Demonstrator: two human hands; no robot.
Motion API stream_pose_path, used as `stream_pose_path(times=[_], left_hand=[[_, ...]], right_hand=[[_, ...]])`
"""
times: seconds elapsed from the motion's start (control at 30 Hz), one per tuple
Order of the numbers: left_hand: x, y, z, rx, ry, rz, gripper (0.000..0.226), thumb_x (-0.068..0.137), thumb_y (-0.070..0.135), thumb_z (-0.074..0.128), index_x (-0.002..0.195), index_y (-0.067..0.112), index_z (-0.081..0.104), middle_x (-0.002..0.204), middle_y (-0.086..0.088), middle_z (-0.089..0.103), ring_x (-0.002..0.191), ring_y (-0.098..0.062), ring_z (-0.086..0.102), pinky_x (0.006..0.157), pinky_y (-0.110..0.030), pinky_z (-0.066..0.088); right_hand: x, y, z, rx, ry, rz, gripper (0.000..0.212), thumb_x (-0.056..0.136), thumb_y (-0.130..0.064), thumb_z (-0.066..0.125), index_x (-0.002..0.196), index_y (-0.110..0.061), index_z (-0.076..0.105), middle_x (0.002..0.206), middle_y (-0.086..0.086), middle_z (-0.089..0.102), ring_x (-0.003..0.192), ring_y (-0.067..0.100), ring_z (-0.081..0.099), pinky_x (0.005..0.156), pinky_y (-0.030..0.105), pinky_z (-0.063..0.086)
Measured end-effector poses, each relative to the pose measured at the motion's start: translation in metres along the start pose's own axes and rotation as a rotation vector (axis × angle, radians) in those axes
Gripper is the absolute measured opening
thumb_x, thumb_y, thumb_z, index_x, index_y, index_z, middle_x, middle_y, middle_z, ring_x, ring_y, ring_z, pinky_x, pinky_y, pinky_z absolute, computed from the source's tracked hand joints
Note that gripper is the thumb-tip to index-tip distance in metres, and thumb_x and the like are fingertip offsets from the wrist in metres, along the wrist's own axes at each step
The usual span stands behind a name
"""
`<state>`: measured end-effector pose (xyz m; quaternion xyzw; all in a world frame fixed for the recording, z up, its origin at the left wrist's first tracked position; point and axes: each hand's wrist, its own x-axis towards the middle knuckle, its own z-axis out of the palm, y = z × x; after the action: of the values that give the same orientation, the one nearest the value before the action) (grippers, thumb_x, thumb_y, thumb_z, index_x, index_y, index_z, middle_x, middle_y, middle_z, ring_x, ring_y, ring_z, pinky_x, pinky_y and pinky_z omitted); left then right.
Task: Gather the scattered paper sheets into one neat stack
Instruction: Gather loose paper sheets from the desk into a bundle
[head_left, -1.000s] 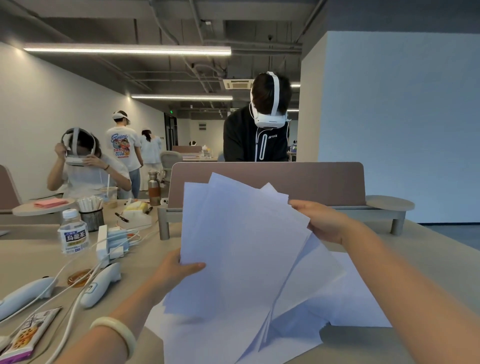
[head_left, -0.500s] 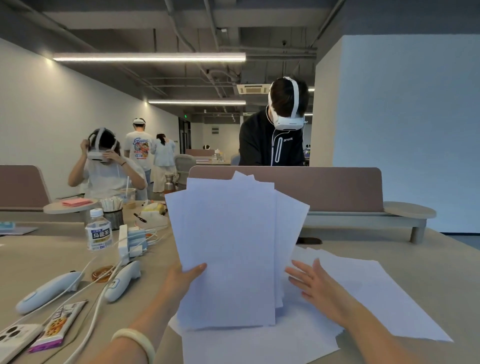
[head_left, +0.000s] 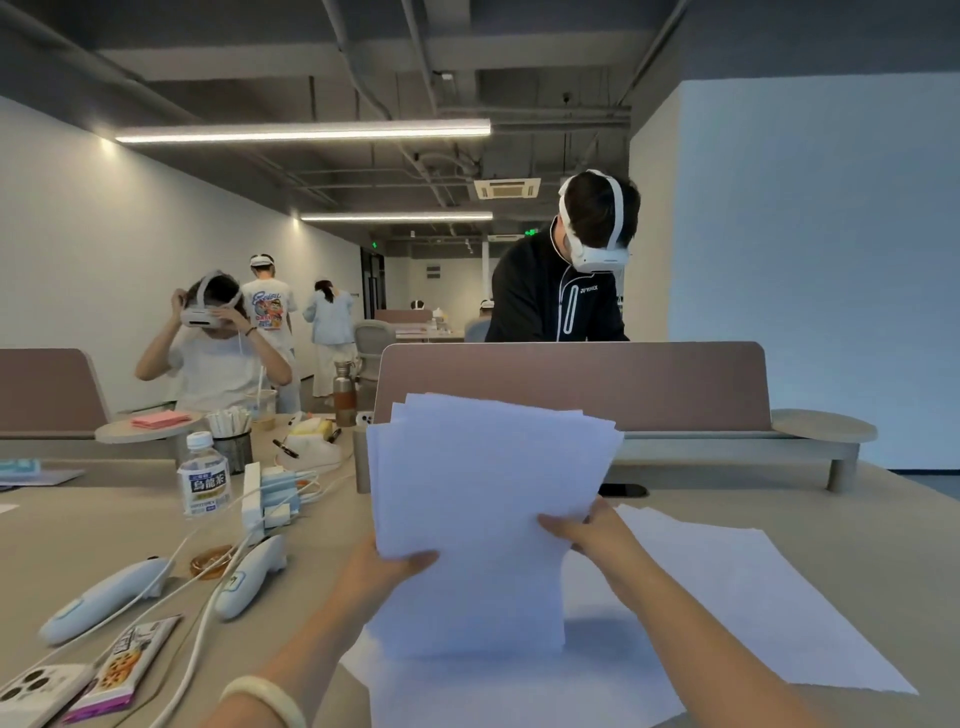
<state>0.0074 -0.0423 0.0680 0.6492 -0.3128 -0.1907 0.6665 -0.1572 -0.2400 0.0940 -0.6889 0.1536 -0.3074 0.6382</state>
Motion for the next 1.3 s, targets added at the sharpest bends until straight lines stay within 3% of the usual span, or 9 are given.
stream_pose_path(times=[0.1,0.27,0.37,0.57,0.73,0.87,1.0,1.1,1.3], left_hand=[[0.002,0.004,0.0,0.006,-0.004,0.039,0.039,0.071,0.021,0.082,0.103,0.033,0.064,0.098,0.013,0.073,0.093,-0.006,0.068,0.071,-0.023,0.053],[0.004,0.008,0.005,-0.073,0.058,0.062,0.034,0.075,0.014,0.078,0.103,0.027,0.065,0.094,0.01,0.074,0.085,-0.006,0.071,0.062,-0.017,0.054],[0.005,0.007,0.008,-0.053,0.027,0.058,0.034,0.075,0.012,0.078,0.105,0.02,0.066,0.099,0.004,0.074,0.082,-0.005,0.071,0.062,-0.015,0.054],[-0.002,-0.015,0.017,-0.03,0.088,0.077,0.028,0.081,0.002,0.07,0.095,0.026,0.063,0.082,0.014,0.074,0.075,0.002,0.07,0.061,-0.012,0.055],[-0.001,-0.009,0.026,-0.028,0.16,0.112,0.025,0.088,0.008,0.063,0.103,0.027,0.058,0.091,0.014,0.066,0.08,-0.001,0.064,0.061,-0.013,0.052],[0.006,0.001,0.025,-0.02,0.131,0.131,0.036,0.085,0.009,0.066,0.117,0.019,0.054,0.105,0.002,0.066,0.088,-0.003,0.063,0.06,-0.012,0.053],[-0.001,-0.017,0.022,-0.099,0.16,0.071,0.048,0.083,0.006,0.069,0.124,0.018,0.047,0.115,-0.002,0.064,0.098,-0.014,0.064,0.073,-0.024,0.053],[-0.003,-0.024,0.025,-0.023,0.154,0.078,0.042,0.091,0.008,0.057,0.127,0.025,0.044,0.121,0.0,0.06,0.109,-0.019,0.059,0.09,-0.034,0.048],[0.006,-0.007,0.035,0.004,0.193,0.034,0.032,0.097,0.008,0.044,0.127,0.013,0.034,0.114,-0.004,0.051,0.105,-0.023,0.054,0.086,-0.035,0.045]], right_hand=[[0.004,-0.006,0.015,-0.04,0.028,-0.019,0.043,0.075,-0.019,0.077,0.114,-0.024,0.059,0.113,-0.003,0.068,0.096,0.009,0.066,0.068,0.017,0.052],[0.009,-0.024,0.025,0.002,0.126,-0.045,0.023,0.086,-0.015,0.065,0.107,-0.022,0.058,0.1,-0.004,0.067,0.085,0.009,0.064,0.065,0.02,0.05],[0.009,-0.026,0.024,-0.027,0.162,-0.049,0.023,0.086,-0.016,0.065,0.107,-0.018,0.055,0.1,-0.002,0.065,0.082,0.01,0.064,0.063,0.022,0.05],[0.001,0.011,0.02,-0.044,0.207,0.045,0.033,0.087,-0.012,0.062,0.118,-0.012,0.05,0.115,0.006,0.062,0.101,0.024,0.062,0.079,0.032,0.051],[0.0,0.01,0.026,-0.082,0.293,0.011,0.02,0.093,-0.009,0.05,0.111,-0.017,0.049,0.105,0.002,0.06,0.091,0.019,0.058,0.072,0.029,0.047],[0.002,-0.004,0.024,-0.035,0.26,0.001,0.025,0.089,-0.015,0.06,0.108,-0.017,0.044,0.102,0.0,0.058,0.092,0.019,0.058,0.074,0.031,0.05],[-0.012,0.019,0.023,-0.066,0.243,0.029,0.024,0.087,-0.004,0.06,0.098,-0.021,0.047,0.092,-0.005,0.057,0.085,0.013,0.057,0.075,0.028,0.046],[-0.014,0.034,0.026,-0.107,0.275,0.086,0.022,0.091,-0.006,0.051,0.108,-0.018,0.044,0.1,0.001,0.055,0.091,0.018,0.053,0.079,0.03,0.044],[-0.005,0.029,0.033,-0.103,0.331,0.078,0.023,0.092,-0.01,0.046,0.113,-0.017,0.042,0.102,0.001,0.055,0.092,0.02,0.054,0.071,0.029,0.043]])
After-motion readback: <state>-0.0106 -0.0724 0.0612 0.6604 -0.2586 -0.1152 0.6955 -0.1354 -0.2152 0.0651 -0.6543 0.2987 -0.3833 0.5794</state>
